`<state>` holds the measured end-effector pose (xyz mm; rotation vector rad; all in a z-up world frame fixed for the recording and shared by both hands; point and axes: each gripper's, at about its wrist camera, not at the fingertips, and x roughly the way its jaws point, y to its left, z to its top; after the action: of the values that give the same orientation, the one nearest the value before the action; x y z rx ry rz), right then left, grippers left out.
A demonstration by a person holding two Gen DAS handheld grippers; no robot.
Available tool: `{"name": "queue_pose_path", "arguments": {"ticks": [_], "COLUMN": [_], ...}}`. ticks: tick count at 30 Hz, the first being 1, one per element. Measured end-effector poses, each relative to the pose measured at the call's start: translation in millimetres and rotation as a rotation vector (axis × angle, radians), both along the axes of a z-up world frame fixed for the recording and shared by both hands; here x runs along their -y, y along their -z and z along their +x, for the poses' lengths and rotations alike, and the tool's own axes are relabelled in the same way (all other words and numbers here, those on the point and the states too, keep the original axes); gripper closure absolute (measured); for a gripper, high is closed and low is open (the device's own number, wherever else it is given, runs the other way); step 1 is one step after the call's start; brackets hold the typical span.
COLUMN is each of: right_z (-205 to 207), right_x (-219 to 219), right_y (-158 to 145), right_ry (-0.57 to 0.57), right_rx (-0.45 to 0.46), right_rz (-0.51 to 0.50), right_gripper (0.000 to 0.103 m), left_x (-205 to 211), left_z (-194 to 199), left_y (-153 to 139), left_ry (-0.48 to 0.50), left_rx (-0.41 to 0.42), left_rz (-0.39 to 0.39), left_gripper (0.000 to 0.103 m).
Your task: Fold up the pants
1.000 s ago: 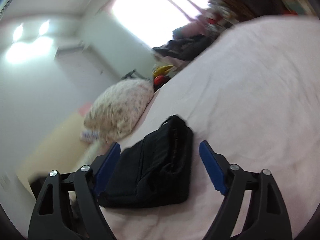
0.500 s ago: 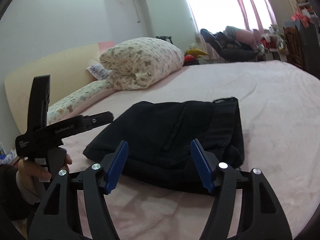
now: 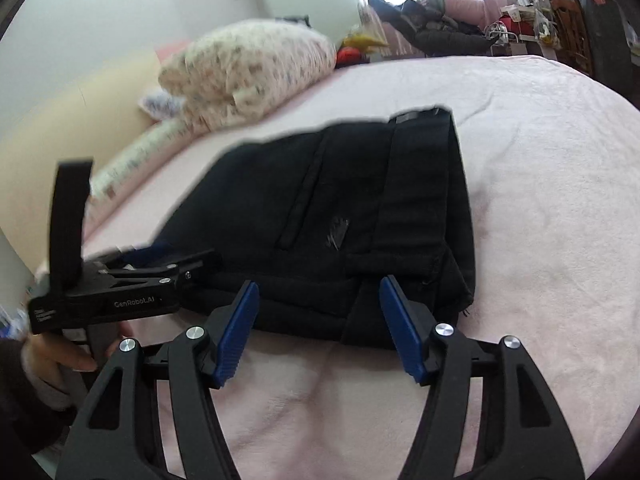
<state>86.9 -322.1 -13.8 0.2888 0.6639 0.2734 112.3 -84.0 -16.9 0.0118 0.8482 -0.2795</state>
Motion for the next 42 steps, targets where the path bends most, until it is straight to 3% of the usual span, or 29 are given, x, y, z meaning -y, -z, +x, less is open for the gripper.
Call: {"name": "queue_pose_path", "arguments": {"ticks": [2,4,8,11,19,21,24,27,31,36,42], "right_z": [-6,-7,7,13,29,36,58,59,56,37,32], "right_x": [9,15,19,16,6,4,2,1,5,20,-4], "right_y": [-20,-32,-26,-18,-24,-25,2,9,8,-17,-20], "right_ry": [0.031,0.049,0.055,0.045,0.029,0.023,0.02,0.01,0.004,-0.038,-0.136], "right_rx": [0.075,0.12,0.073,0.032,0.056,0.056,-0.107,-0.105,-0.086,0.012,-0.008], "right_rz": [0.028,0.019,0.018,0.025,-0.043,-0.063,-0.107,-0.128,-0.094,0.06,-0.038], "right_gripper": [0.038,0.037,0.037,0.037,0.033,0.028,0.024,0.024,0.024,0.024,0.024], "left_x": [-11,-16,-12,-8,9,14,18,18,14,-10,-26], "left_z": [-2,2,24,43,82,89,104,111,112,73,15], "left_y": [-14,-28,-42,-46,-37,-31,-9,3,-3,-27,-36], "left_ry": [-0.009,-0.017,-0.029,-0.051,-0.066,-0.066,-0.068,-0.073,-0.059,-0.011,0.056], "left_rx": [0.047,0.106,0.1,0.075,0.005,-0.02,-0.136,-0.169,-0.2,-0.096,0.055], "left_rz": [-0.05,-0.046,-0.04,-0.062,-0.05,-0.033,-0.007,-0.008,-0.026,-0.096,-0.091], "left_gripper": [0.002,0.002,0.002,0.002,0.002,0.002,0.002,0.002,0.002,0.002,0.002]}}
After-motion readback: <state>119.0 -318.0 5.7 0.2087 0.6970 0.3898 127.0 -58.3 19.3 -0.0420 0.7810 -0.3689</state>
